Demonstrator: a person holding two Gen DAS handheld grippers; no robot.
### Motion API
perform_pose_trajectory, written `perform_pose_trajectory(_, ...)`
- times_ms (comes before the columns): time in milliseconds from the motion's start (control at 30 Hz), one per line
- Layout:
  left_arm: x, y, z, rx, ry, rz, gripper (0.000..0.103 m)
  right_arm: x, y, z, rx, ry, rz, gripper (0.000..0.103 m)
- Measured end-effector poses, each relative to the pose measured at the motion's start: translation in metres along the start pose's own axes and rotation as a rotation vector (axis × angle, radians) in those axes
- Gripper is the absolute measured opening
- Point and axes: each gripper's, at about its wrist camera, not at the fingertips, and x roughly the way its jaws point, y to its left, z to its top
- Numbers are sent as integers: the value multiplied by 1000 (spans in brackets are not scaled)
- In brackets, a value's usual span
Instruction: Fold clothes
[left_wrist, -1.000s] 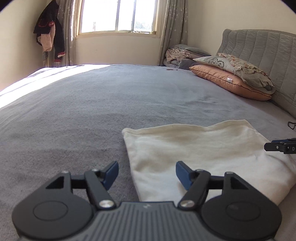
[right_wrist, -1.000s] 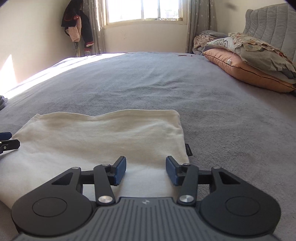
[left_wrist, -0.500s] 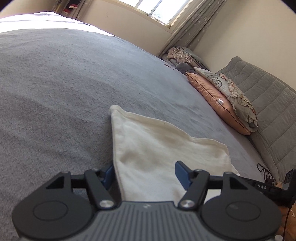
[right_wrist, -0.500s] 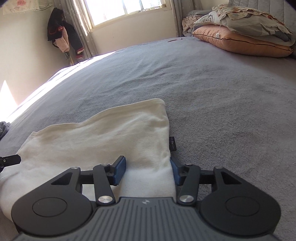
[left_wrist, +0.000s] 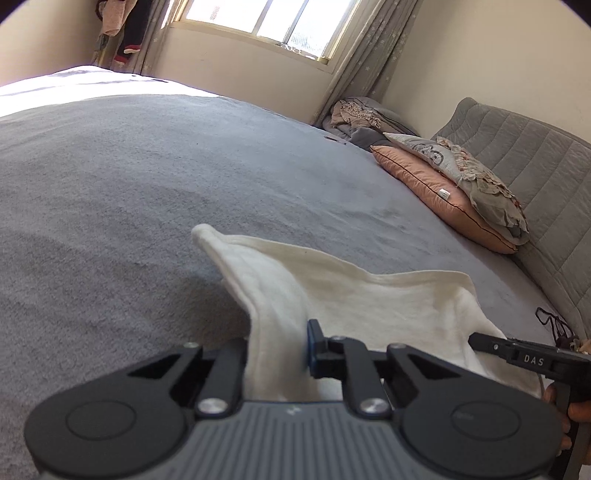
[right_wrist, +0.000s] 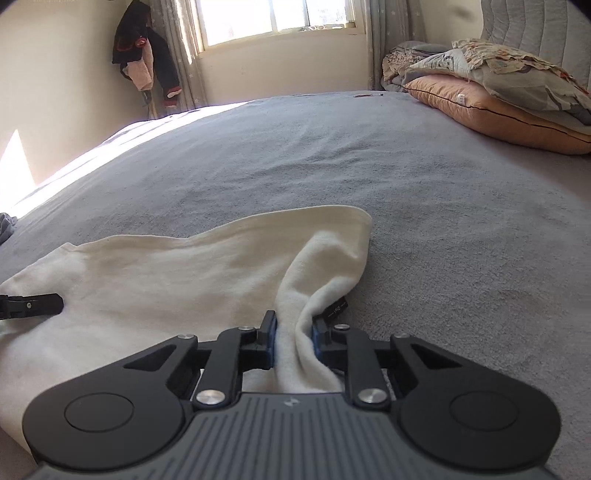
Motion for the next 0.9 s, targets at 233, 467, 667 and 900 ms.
perform_pose_trajectory(233,-11,-67,24,127,-53,-34,13,-58,-6,14,-66,-122,-107,18)
perform_pose_trajectory(467,11,-186,25,236,-39,-100,13,-132,-66,13,-58,-194,-328,18)
perform_pose_trajectory(667,37,-315,14,337,-27,-211,13,-196,-132,-11,-78,-239,-589,18)
perform_pose_trajectory(900,59,-471,-6,463,-10,-419,13,-273,-208,-41,12,-325,-853,18)
